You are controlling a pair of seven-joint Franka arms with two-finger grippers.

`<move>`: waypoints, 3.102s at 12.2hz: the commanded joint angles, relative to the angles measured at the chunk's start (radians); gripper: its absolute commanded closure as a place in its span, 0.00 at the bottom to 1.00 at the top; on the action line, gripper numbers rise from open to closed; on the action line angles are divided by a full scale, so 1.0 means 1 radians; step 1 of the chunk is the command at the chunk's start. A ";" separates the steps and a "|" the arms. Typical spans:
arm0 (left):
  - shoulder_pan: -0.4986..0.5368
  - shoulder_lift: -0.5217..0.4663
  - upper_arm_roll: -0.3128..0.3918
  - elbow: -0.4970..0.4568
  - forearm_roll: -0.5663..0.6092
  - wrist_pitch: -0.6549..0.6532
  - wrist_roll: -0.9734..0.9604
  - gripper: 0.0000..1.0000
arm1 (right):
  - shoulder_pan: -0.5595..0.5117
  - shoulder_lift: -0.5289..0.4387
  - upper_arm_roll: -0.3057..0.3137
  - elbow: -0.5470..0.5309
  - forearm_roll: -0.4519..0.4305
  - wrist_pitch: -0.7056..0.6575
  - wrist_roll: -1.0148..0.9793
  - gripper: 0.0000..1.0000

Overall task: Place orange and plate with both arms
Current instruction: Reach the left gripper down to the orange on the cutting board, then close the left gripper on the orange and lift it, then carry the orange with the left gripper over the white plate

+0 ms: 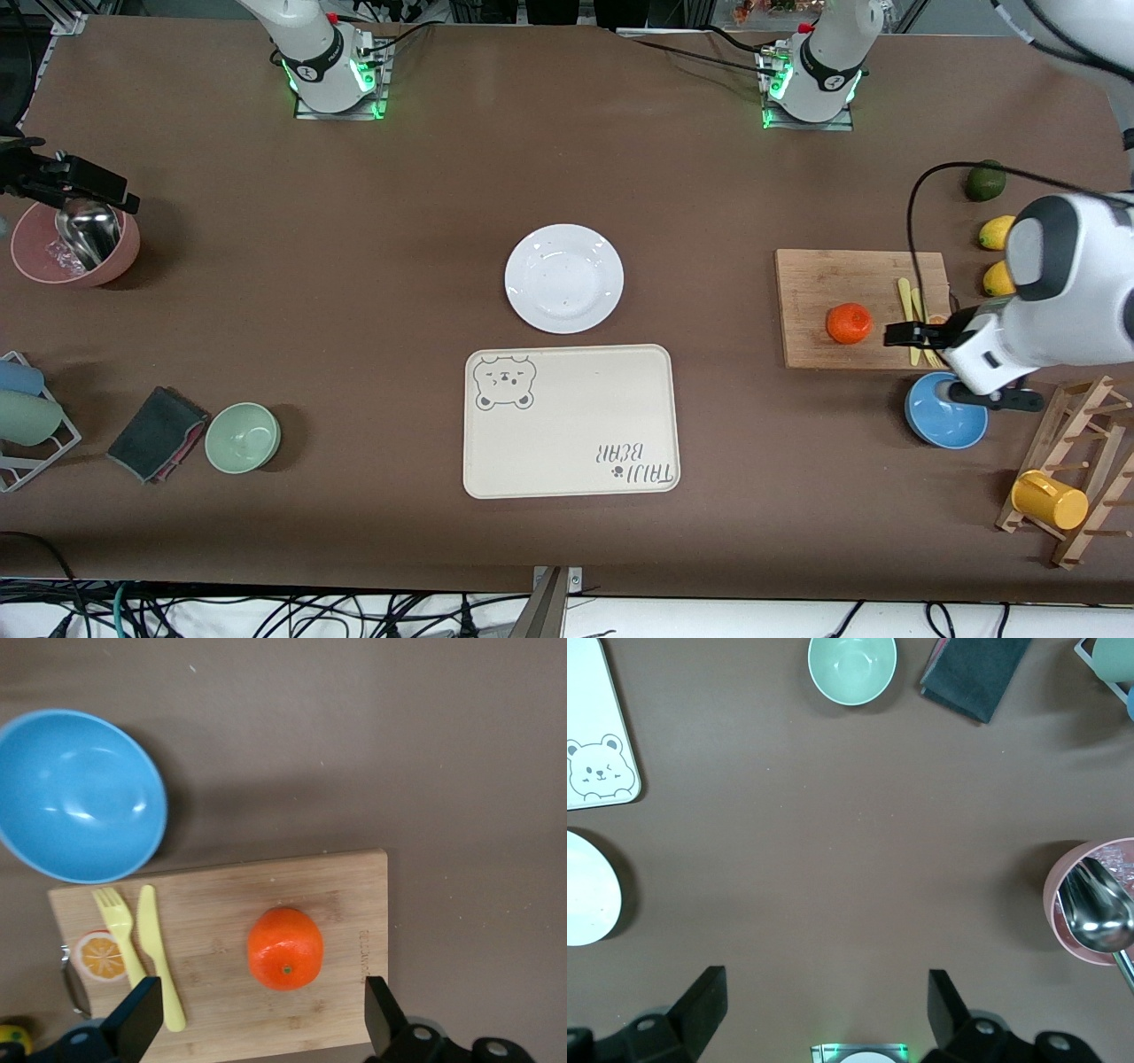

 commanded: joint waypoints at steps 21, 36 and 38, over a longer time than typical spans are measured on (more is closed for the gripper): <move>-0.003 0.020 -0.006 -0.379 0.031 0.366 0.017 0.53 | -0.006 -0.002 -0.004 0.010 0.014 -0.013 -0.014 0.00; -0.602 0.121 -0.020 -0.054 -0.241 0.372 -0.661 0.98 | -0.004 -0.001 -0.004 0.009 0.012 -0.009 -0.014 0.00; -0.694 0.167 -0.019 -0.052 -0.241 0.438 -0.788 0.98 | -0.004 -0.001 -0.004 0.009 0.012 -0.007 -0.014 0.00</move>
